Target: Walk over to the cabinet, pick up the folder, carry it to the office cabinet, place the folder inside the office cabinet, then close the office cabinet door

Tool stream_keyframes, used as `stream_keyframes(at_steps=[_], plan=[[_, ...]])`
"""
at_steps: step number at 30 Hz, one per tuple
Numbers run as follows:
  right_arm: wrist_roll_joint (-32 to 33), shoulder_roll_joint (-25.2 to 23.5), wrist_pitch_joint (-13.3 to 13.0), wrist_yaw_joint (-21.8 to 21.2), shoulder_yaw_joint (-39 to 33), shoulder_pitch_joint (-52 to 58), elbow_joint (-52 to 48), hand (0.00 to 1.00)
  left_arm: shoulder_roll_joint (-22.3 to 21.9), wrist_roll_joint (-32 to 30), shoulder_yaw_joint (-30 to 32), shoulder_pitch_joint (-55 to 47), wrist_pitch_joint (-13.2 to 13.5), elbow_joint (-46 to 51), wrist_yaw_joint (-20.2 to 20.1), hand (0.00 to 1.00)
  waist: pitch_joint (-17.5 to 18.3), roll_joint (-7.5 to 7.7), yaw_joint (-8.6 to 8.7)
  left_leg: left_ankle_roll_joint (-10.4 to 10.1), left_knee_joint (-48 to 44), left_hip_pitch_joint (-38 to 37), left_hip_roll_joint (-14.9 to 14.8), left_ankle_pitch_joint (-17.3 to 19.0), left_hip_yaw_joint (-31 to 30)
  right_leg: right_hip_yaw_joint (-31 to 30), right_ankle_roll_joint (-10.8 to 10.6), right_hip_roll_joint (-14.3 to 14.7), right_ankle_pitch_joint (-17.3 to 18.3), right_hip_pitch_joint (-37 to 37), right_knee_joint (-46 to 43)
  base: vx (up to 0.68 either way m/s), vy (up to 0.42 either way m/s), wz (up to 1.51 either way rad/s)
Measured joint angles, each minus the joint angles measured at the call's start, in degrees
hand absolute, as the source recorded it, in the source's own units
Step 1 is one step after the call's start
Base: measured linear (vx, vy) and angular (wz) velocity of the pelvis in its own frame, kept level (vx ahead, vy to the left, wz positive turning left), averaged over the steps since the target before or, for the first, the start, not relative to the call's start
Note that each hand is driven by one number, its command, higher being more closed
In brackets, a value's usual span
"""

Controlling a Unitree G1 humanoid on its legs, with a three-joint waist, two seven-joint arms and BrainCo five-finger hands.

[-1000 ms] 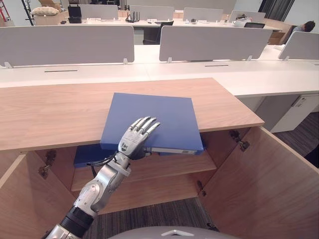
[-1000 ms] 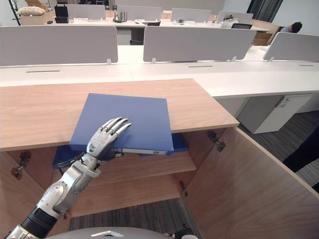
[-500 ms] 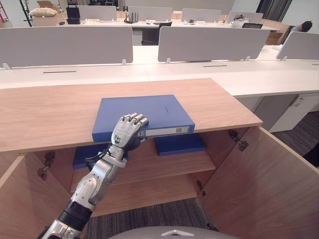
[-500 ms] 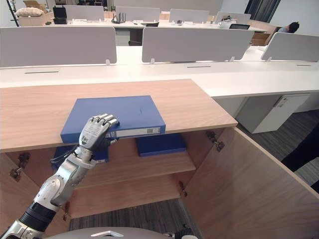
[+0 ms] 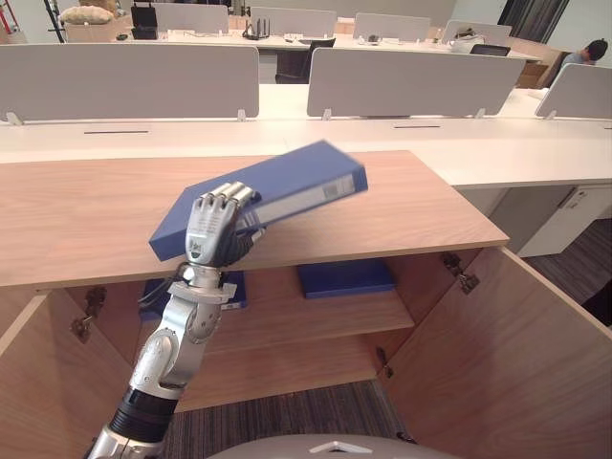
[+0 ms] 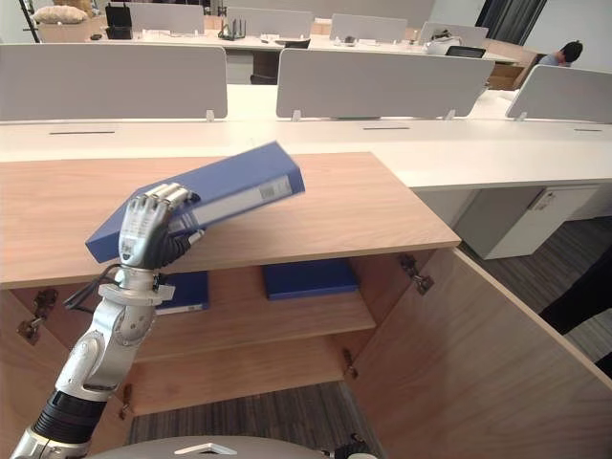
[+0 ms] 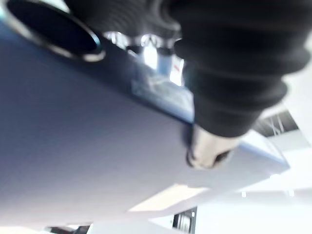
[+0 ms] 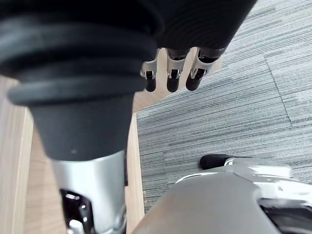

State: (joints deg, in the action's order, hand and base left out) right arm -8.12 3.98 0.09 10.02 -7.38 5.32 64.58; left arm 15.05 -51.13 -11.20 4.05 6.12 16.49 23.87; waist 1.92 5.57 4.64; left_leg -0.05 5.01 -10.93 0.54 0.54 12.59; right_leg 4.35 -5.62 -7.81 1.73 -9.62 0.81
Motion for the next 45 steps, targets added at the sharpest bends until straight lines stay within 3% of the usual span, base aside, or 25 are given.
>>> stream_keyframes(at_steps=[8, 16, 22, 25, 30, 37, 45], plan=[[2.23, -0.02, -0.5, 1.92, 2.88, 1.54, -3.04, 0.0, -3.48, 7.74, 3.71, -0.13, -0.17, 9.63, 4.34, 1.0, 0.12, -0.01, 0.0, -0.09, 0.01, 0.88, -0.08, -0.19, 0.15, -0.76, 0.33, 0.01, 0.53, 2.26, -2.18, -0.06, -0.019, -0.01], [3.36, -4.06, -4.02, 4.27, 6.88, 7.11, -32.66, 0.0, -7.36, 10.01, 5.09, -0.25, -0.18, 18.84, 10.25, 1.0, 0.4, -0.58, 0.1, 0.69, 0.01, 1.74, 0.04, -1.15, 0.97, -1.48, -0.19, 0.25, 0.09, 3.91, -2.61, -0.04, -0.01, -0.05], [5.66, -6.6, -9.65, 5.65, 7.22, 10.96, -58.75, 0.0, -10.69, 13.28, 7.95, -3.7, 0.91, 22.04, 13.34, 1.0, 0.43, -0.99, 0.24, 0.64, 0.01, 2.1, 0.04, -1.11, 1.74, -2.18, -0.16, 0.27, 0.09, 4.8, -2.49, -0.02, 0.001, -0.06], [6.22, -7.17, -13.06, 5.72, 7.31, 12.51, -69.93, 0.0, -11.92, 17.53, 8.96, -7.9, 2.0, 23.92, 13.44, 1.0, 0.37, -0.92, 0.27, 0.54, 0.0, 2.15, 0.04, -1.03, 1.9, -2.27, -0.25, 0.28, 0.02, 4.85, -2.26, 0.0, 0.0, -0.01], [6.28, -7.2, -16.42, 6.88, 7.24, 12.12, -80.52, 0.0, -13.9, 23.67, 10.05, -11.99, 4.08, 25.94, 13.3, 1.0, 0.31, -0.96, 0.0, 0.18, -0.01, 2.27, -0.02, -0.76, 2.66, -2.96, -0.4, 0.39, -0.21, 5.34, -2.19, 0.0, -0.004, -0.08], [7.85, -6.73, -17.82, 6.65, 7.26, 9.11, -84.63, 0.0, -15.6, 32.31, 9.95, -12.69, 6.63, 25.99, 11.76, 1.0, 0.07, -0.7, 0.13, 0.3, -0.01, 2.52, 0.03, -0.6, 3.13, -3.57, -0.58, 0.41, -0.65, 5.64, -2.1, 0.0, -0.001, -0.04], [15.62, -4.97, -18.67, 2.0, 9.18, 1.74, -86.21, 0.0, -16.14, 44.95, 5.8, -12.71, 10.81, 24.22, 4.66, 1.0, -0.82, -0.68, -0.5, 0.47, -0.01, 2.89, 0.11, -0.71, 2.79, -3.24, -0.63, 0.33, -0.66, 5.71, -2.01, 0.0, -0.002, 0.0]])
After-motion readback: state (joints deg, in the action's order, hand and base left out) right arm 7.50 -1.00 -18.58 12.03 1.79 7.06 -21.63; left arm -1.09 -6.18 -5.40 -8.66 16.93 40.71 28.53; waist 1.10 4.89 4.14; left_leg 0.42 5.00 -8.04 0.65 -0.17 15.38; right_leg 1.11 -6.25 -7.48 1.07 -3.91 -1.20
